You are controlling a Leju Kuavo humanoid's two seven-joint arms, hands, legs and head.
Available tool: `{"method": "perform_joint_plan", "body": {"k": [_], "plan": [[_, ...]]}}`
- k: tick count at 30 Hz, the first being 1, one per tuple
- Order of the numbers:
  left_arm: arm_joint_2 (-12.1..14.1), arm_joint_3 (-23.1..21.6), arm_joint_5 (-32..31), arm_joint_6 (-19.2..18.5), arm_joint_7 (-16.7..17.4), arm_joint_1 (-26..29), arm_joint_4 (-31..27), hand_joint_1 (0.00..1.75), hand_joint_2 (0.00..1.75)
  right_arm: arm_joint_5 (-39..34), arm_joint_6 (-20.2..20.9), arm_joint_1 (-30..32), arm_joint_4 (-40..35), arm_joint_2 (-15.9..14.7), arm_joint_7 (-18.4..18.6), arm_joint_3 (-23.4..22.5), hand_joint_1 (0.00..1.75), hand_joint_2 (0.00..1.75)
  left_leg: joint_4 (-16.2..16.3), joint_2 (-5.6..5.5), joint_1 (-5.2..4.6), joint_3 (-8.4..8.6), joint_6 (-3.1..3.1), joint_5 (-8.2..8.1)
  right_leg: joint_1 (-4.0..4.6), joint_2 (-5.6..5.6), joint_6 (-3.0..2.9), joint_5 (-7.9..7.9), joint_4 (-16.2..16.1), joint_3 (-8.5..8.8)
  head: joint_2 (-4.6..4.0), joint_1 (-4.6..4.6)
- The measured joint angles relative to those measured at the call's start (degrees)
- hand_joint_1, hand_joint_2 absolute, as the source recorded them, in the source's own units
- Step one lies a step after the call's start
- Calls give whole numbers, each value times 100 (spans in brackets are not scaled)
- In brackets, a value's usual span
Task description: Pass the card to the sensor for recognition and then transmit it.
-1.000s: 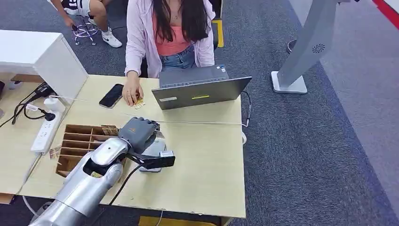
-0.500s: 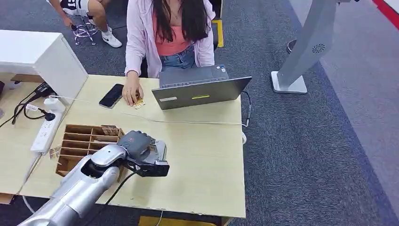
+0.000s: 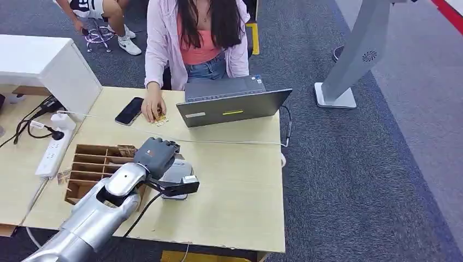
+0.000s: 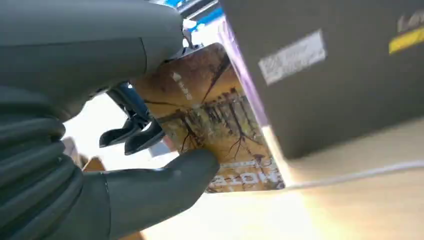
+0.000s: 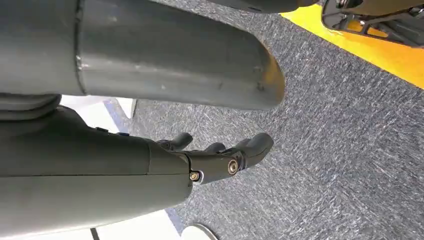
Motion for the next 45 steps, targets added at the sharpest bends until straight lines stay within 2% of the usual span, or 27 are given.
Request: {"method": "perform_joint_plan", "body": {"k": [4, 7, 9, 12, 15, 20, 21, 34, 39, 45], "plan": [[-50, 505, -576, 1334, 305, 28, -289, 175, 175, 175, 33, 1, 0, 0, 0, 26, 0, 0, 0, -1, 1, -1, 0, 0, 1, -2, 0, 0, 0, -2, 0, 0], [-46, 1087, -775, 1659, 326, -186, -404, 175, 175, 291, 39, 1, 0, 0, 0, 112, 0, 0, 0, 0, 4, 0, -2, 2, 4, 0, -1, 0, 3, -2, 0, 0], [-41, 1463, -943, 1681, 148, -386, -391, 175, 175, 352, 59, 1, 0, 0, 0, 159, 0, 0, 0, 1, 8, 1, -3, 2, 7, 1, -2, 1, 3, -2, 0, 0], [-37, 1988, -1096, 1465, -65, -811, -119, 175, 175, 358, 101, -3, 0, 0, 0, 203, 0, 0, 0, -1, 10, 0, -3, 10, 11, -3, -5, 3, 3, -1, 0, 0], [-44, 2306, -1092, 1344, -69, -1122, 173, 175, 175, 358, 107, -3, 0, 0, 0, 214, 0, 0, 0, 0, 10, 0, -3, 11, 10, -2, -5, 4, 4, -1, 0, 0], [-66, 2522, -1088, 1320, -76, -1342, 518, 175, 175, 361, 118, -5, 2, 0, 2, 258, 0, 0, 0, -1, 9, -1, -3, 10, 10, -2, -5, 4, 3, -1, 0, 0], [-70, 2531, -1088, 1322, -106, -1357, 569, 0, 175, 358, 118, -7, 2, 0, 2, 260, 0, 0, 0, -1, 8, -1, -2, 10, 9, -2, -5, 4, 3, -1, 0, 0], [-184, 2575, -1061, 1298, -218, -1308, 835, 0, 175, 317, 118, -8, 11, 0, 9, 262, 0, 0, 0, 0, 8, -1, -3, 10, 10, -1, -5, 4, 3, -1, 0, 0], [-197, 2575, -908, 1215, -301, -813, 240, 0, 175, 223, 101, -5, 15, 0, 20, 254, 0, 0, 0, 1, 8, -2, -2, 8, 9, 0, -5, 4, 3, -2, 0, 0], [-160, 2572, -673, 757, -414, -140, -706, 0, 175, 70, 33, -3, 15, 0, 24, 173, 0, 0, -1, 0, 7, -2, -1, 8, 9, 0, -5, 3, 2, -2, 0, -2]]}}
